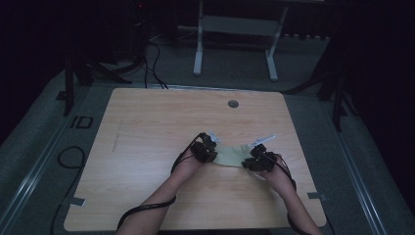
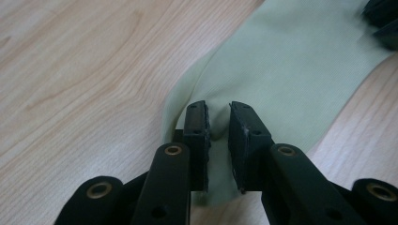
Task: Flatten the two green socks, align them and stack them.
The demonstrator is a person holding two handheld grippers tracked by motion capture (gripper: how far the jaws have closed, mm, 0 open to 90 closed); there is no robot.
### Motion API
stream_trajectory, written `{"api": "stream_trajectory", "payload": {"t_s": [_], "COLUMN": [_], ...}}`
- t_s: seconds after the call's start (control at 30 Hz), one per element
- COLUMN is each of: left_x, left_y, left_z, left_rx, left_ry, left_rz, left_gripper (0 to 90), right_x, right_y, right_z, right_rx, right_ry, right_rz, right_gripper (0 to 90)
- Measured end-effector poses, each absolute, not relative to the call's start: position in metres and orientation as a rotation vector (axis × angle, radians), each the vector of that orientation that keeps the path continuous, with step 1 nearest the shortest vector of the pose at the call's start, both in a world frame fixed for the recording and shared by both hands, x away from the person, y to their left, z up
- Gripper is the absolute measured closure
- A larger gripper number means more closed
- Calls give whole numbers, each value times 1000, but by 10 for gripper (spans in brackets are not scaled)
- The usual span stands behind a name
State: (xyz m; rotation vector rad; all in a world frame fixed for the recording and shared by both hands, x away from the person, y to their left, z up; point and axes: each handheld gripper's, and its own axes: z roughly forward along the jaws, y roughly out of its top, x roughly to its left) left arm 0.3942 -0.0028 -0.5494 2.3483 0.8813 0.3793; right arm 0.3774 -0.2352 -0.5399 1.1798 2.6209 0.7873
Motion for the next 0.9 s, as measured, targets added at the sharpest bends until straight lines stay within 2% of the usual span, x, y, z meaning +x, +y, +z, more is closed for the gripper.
{"api": "stream_trajectory", "payload": {"t_s": [0.1, 0.43, 0.53, 0.67, 0.9], "left_x": [394, 383, 381, 378, 372], "left_y": [1, 17, 19, 19, 26], "left_z": [-550, -552, -552, -547, -528], "left_rx": [2342, 2330, 2323, 2284, 2152], "left_ry": [896, 902, 879, 870, 879], "left_rz": [376, 398, 389, 355, 328], "left_gripper": [768, 770, 766, 654, 408], "right_x": [376, 375, 376, 374, 373], "right_y": [-236, -230, -228, -223, -229], "right_z": [-541, -542, -541, -536, -519], "right_rx": [1160, 1132, 1131, 1097, 1064], "right_ry": [2623, 2634, 2648, 2663, 2585], "right_rz": [794, 799, 798, 807, 970], "right_gripper": [710, 696, 648, 560, 374]}}
